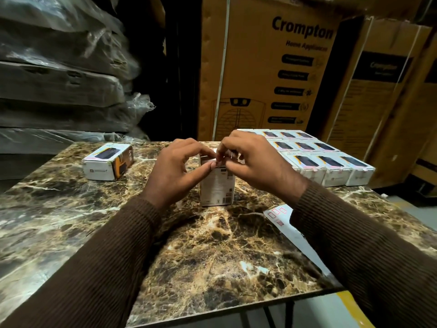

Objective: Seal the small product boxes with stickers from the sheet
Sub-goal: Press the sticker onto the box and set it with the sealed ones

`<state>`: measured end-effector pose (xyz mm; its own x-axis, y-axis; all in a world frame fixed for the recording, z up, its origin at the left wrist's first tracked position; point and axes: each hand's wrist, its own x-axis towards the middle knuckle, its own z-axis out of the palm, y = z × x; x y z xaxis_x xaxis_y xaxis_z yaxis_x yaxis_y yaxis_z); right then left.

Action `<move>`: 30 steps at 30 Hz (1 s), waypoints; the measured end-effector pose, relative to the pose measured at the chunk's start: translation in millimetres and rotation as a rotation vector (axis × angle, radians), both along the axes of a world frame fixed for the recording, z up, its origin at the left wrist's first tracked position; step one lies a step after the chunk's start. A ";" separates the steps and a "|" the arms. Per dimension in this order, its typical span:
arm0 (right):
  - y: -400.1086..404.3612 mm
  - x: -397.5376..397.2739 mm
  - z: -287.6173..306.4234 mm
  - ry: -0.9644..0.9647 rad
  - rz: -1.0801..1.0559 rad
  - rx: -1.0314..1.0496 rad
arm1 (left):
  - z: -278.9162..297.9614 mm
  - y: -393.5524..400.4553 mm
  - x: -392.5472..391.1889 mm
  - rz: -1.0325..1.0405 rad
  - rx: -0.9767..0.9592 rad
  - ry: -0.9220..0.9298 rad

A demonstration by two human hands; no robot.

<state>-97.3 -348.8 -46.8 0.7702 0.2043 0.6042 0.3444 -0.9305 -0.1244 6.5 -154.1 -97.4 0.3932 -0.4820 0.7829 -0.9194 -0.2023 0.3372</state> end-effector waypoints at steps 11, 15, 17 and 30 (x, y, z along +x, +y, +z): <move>-0.5 -5.7 3.5 0.005 0.004 0.124 | -0.2 0.3 0.9 0.010 0.002 -0.005; 1.4 -7.2 7.1 -0.008 0.003 -0.017 | -0.8 0.4 0.7 0.009 0.010 -0.001; 2.6 -6.9 8.2 -0.028 0.005 -0.085 | -0.9 0.2 0.7 0.011 0.015 -0.001; 7.3 -1.4 5.8 -0.086 0.012 -0.190 | -1.0 -0.2 1.7 0.019 0.013 0.002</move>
